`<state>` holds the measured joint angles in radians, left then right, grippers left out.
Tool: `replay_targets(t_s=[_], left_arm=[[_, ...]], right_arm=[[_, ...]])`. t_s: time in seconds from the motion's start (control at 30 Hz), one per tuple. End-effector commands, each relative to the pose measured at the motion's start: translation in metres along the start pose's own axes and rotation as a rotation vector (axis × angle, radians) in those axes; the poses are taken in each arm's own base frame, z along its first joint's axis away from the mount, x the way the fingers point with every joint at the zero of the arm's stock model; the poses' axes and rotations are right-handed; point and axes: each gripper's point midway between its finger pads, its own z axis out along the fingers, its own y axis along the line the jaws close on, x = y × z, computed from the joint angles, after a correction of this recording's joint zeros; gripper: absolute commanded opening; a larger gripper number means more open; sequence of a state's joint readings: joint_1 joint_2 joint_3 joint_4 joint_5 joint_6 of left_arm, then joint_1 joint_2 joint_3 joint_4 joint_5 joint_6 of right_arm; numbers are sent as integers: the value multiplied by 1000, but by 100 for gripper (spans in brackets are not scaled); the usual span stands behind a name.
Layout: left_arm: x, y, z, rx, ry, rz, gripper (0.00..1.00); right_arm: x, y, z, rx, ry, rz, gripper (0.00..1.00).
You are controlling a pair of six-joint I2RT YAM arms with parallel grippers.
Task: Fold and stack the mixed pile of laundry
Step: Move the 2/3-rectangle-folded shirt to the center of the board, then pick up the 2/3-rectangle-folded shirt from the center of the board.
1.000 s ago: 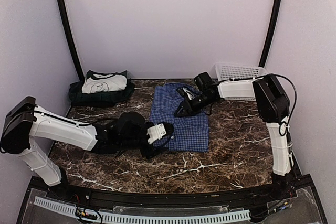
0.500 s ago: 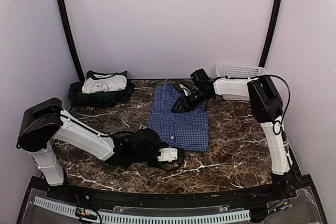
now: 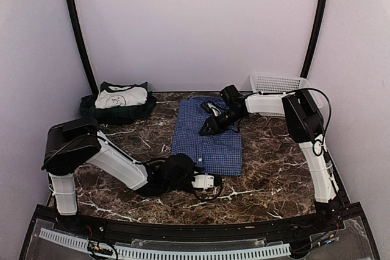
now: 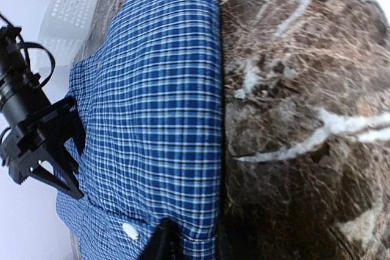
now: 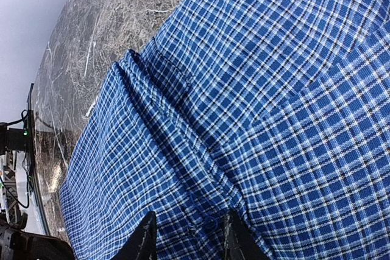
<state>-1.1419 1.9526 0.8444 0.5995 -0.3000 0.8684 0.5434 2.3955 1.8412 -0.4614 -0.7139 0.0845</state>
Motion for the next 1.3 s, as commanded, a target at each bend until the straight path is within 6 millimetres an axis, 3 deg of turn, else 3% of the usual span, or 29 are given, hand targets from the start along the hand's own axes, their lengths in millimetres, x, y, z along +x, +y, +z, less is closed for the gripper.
replay_targets(t_s=[0.0,0.03,0.1,0.2,0.23,0.27,0.3,0.33,0.37,0.4,0.5,0.6,0.7,0.8,0.93,1.03,1.27], left_arm=[[1,30,2,-170,26,62,15],[2,36,0,-198,38,77,7],[-3,41,-6,-215,25,78,0],[-16,35,-23,-132,7,56,0],[-28,36,-34,-112,-26,22,0],[-25,24,-38,-47,1,28,0],[-37,22,-48,-18,-32,-9,0],[-33,8,-53,47,-2,-24,0],[-44,2,-63,84,-32,-34,0],[-42,-13,-71,148,-5,-49,0],[-48,-34,-96,269,3,-99,0],[-51,-67,-123,419,33,-146,0],[-62,-78,-151,521,21,-198,0],[-74,-77,-171,584,-1,-261,0],[-91,-63,-191,620,-49,-301,0],[-98,-52,-195,623,-61,-314,0],[-89,-7,-175,572,-71,-390,0]], right_arm=[[10,-8,8,10,25,6,34],[12,-7,9,9,29,7,34],[16,-3,10,7,40,7,34],[24,10,11,-3,53,0,34],[27,15,11,-7,54,-4,33],[31,21,12,-9,59,-5,33],[35,27,12,-15,65,-6,33],[41,36,12,-22,75,-12,33],[45,45,11,-26,78,-21,33],[50,54,11,-30,85,-29,32],[60,80,5,-58,93,-41,32],[50,95,-15,-34,61,-69,36],[28,105,-39,-24,13,-108,44],[6,99,-54,-7,-32,-122,47],[-13,66,-58,67,-56,-115,46],[-11,41,-48,107,-16,-106,42],[13,15,-11,62,61,-56,36]])
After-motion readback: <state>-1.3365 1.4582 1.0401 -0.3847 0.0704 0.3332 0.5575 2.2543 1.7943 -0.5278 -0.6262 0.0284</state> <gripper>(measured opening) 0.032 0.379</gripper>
